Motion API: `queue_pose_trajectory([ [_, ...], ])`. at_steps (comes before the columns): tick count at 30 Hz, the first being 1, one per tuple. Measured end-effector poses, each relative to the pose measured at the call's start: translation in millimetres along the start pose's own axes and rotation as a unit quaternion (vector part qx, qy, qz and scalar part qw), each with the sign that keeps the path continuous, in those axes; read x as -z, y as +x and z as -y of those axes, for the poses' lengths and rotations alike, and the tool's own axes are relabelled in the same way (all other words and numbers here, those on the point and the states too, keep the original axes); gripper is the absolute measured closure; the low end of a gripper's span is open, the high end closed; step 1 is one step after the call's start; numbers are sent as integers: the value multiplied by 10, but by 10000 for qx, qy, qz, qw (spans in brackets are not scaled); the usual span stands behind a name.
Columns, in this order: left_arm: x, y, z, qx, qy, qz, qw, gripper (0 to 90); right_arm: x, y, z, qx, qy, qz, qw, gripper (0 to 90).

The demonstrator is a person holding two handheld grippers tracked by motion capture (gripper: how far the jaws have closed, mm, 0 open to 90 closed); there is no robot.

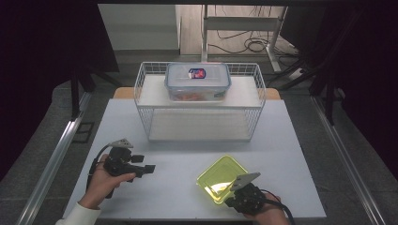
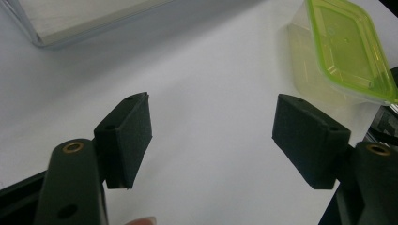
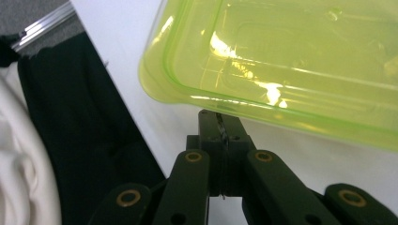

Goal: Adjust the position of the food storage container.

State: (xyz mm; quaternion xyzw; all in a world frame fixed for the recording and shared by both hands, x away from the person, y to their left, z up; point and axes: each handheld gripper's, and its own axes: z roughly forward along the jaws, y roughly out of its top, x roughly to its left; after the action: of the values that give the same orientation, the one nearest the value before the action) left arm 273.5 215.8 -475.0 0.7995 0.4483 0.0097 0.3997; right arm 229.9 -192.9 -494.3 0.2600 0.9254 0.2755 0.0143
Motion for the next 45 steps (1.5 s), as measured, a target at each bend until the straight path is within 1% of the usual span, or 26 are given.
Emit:
queue_pose_trajectory([
  [2, 4, 4, 13, -5, 6, -10, 10000, 285, -60, 16, -48, -5, -85, 76, 9999, 890],
  [6, 32, -2, 39, 30, -24, -17, 10000, 285, -156, 55, -139, 11, -189, 156, 9997, 890],
  [9, 54, -1, 59, 55, -52, -21, 10000, 285, -210, 72, -218, -21, -311, 238, 9992, 890],
  [11, 66, -2, 75, 76, -60, -30, 9999, 285, -244, 71, -254, -10, -346, 298, 9990, 890],
  [15, 66, 5, 100, 97, -47, -45, 9999, 283, -294, 69, -276, -28, -396, 304, 9988, 890],
  [18, 60, 9, 108, 109, -34, -53, 9999, 282, -323, 61, -279, -106, -437, 336, 9984, 890],
  [21, 58, 5, 113, 104, -28, -44, 9999, 280, -339, 61, -271, -123, -453, 338, 9983, 890],
  [23, 55, 3, 115, 105, -18, -41, 9999, 279, -319, 86, -260, -103, -442, 279, 9986, 890],
  [25, 52, 3, 116, 112, -18, -41, 9999, 279, -250, 126, -230, -51, -485, 284, 9984, 890],
  [27, 47, 5, 117, 123, -12, -32, 9999, 279, -88, 162, -169, -74, -659, 253, 9975, 890],
  [29, 40, 6, 117, 133, -13, -37, 9999, 278, 63, 145, -122, -162, -826, 295, 9960, 890],
  [31, 36, 3, 112, 122, -10, -38, 9999, 278, 244, 51, -64, -349, -1031, 413, 9932, 890],
  [32, 35, -4, 108, 118, -19, -36, 9999, 278, 296, 2, -43, -414, -1094, 457, 9921, 890],
  [33, 35, -14, 102, 95, -22, -13, 10000, 278, 357, -64, -12, -542, -1173, 536, 9902, 890],
  [34, 35, -19, 100, 92, -23, -7, 10000, 277, 435, -165, 38, -692, -1264, 716, 9870, 890],
  [35, 33, -24, 96, 79, -23, -7, 10000, 277, 467, -211, 65, -778, -1261, 840, 9854, 890],
  [36, 32, -23, 93, 73, -24, -5, 10000, 276, 503, -296, 114, -931, -1261, 1017, 9824, 890],
  [37, 27, -19, 91, 77, -18, -6, 10000, 276, 512, -348, 143, -1045, -1278, 1049, 9807, 890],
  [38, 23, -16, 90, 79, -9, -13, 10000, 275, 510, -432, 189, -1218, -1274, 1072, 9785, 890],
  [40, 12, -14, 92, 90, 6, -20, 10000, 275, 460, -540, 239, -1392, -1206, 1171, 9759, 890],
  [42, 2, -18, 97, 82, 25, -10, 10000, 273, 365, -638, 257, -1536, -1098, 1156, 9752, 891],
  [44, 0, -25, 98, 68, 27, -9, 10000, 273, 271, -681, 225, -1531, -1074, 1179, 9753, 890],
  [45, 2, -28, 99, 58, 31, -2, 10000, 272, 254, -682, 211, -1533, -1051, 1171, 9756, 890],
])
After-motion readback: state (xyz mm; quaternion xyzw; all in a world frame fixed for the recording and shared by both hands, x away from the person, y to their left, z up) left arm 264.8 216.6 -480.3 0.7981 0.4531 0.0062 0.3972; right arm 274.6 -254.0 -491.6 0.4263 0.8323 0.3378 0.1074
